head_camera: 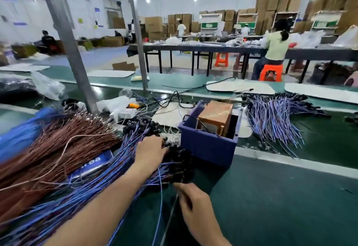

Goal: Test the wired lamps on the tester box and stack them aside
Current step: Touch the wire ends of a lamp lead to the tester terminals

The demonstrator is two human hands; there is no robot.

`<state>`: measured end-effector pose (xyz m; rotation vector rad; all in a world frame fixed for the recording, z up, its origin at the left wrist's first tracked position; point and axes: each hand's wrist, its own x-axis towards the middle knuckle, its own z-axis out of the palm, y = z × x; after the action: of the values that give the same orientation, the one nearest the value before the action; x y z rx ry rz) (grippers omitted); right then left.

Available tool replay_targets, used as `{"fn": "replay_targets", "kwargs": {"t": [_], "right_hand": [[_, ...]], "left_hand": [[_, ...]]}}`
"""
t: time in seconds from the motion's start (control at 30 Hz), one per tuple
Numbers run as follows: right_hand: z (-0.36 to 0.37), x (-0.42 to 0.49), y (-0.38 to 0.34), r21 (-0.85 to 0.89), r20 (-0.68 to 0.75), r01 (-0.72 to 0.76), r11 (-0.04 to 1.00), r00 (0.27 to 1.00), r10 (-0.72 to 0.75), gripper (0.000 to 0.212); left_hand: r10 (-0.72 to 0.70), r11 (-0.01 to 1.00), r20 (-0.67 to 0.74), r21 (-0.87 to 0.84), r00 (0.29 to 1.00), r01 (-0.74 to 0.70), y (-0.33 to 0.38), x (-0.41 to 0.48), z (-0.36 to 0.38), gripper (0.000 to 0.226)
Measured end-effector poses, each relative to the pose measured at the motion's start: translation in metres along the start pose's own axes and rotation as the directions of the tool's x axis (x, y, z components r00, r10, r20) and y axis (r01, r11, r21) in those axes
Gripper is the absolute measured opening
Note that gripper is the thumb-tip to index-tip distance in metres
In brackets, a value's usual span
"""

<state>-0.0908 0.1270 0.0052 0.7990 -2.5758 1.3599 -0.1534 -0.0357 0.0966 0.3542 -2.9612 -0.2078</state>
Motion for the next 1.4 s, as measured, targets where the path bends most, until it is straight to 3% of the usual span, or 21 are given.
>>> {"fn": "replay_targets", "kwargs": {"t": [0.17, 0.3, 0.4, 0.5, 0.63, 0.73, 0.8, 0.87, 0.93, 1.0, 1.13, 1.27, 1.4], "right_hand": [[-0.002, 0.003, 0.01, 0.108, -0.092, 0.042, 0.993, 0.995, -0.032, 0.03], [-0.003, -0.005, 0.007, 0.132, -0.227, 0.065, 0.989, 0.973, -0.034, 0.024], [-0.008, -0.009, 0.004, 0.293, -0.271, -0.065, 0.954, 0.951, 0.148, 0.03], [-0.012, -0.01, 0.004, 0.443, -0.211, -0.21, 0.871, 0.92, 0.33, 0.036], [-0.019, -0.007, -0.001, 0.587, -0.191, -0.247, 0.771, 0.883, 0.428, 0.033], [-0.031, 0.001, -0.001, 0.614, -0.257, -0.243, 0.751, 0.838, 0.481, 0.028], [-0.046, 0.013, 0.0, 0.49, -0.453, -0.198, 0.849, 0.774, 0.442, 0.025], [-0.065, 0.03, 0.004, 0.16, -0.589, -0.213, 0.964, 0.763, 0.267, 0.039], [-0.082, 0.047, 0.01, -0.14, -0.507, -0.311, 0.94, 0.838, 0.202, 0.053], [-0.096, 0.059, 0.017, -0.314, -0.402, -0.354, 0.881, 0.89, 0.214, 0.048], [-0.122, 0.071, 0.034, -0.311, -0.335, -0.238, 0.92, 0.934, 0.128, 0.02], [-0.155, 0.065, 0.054, -0.239, -0.383, -0.22, 0.946, 0.916, 0.116, 0.016], [-0.169, 0.052, 0.059, -0.218, -0.334, -0.18, 0.959, 0.937, 0.1, 0.016]], "left_hand": [[-0.064, 0.998, -0.052, 0.011, 0.997, 0.065, 0.002, 0.011, 0.01, 0.017], [-0.081, 0.98, -0.064, -0.185, 0.995, 0.068, -0.006, 0.009, 0.005, 0.006], [-0.079, 0.943, -0.042, -0.328, 0.996, 0.061, -0.008, 0.008, 0.004, 0.013], [-0.046, 0.967, -0.01, -0.25, 0.999, 0.042, -0.005, 0.005, 0.003, 0.023], [-0.069, 0.974, -0.018, -0.216, 0.997, 0.064, 0.001, 0.005, 0.002, 0.034], [-0.098, 0.938, -0.159, -0.345, 0.982, 0.037, 0.005, 0.002, 0.001, 0.033], [-0.133, 0.858, -0.294, -0.513, 0.947, -0.038, 0.01, -0.001, -0.006, 0.029], [-0.168, 0.764, -0.352, -0.637, 0.921, -0.104, 0.02, -0.003, -0.02, 0.028], [-0.146, 0.715, -0.401, -0.675, 0.904, -0.184, 0.032, -0.007, -0.034, 0.027], [-0.097, 0.684, -0.442, -0.681, 0.892, -0.263, 0.042, -0.011, -0.045, 0.026], [0.042, 0.758, -0.313, -0.608, 0.949, -0.234, 0.049, -0.01, -0.047, 0.04], [-0.018, 0.773, -0.066, -0.634, 0.998, -0.028, 0.051, 0.001, -0.028, 0.034], [0.03, 0.711, -0.114, -0.695, 0.993, -0.102, 0.061, -0.008, -0.02, 0.027]]}}
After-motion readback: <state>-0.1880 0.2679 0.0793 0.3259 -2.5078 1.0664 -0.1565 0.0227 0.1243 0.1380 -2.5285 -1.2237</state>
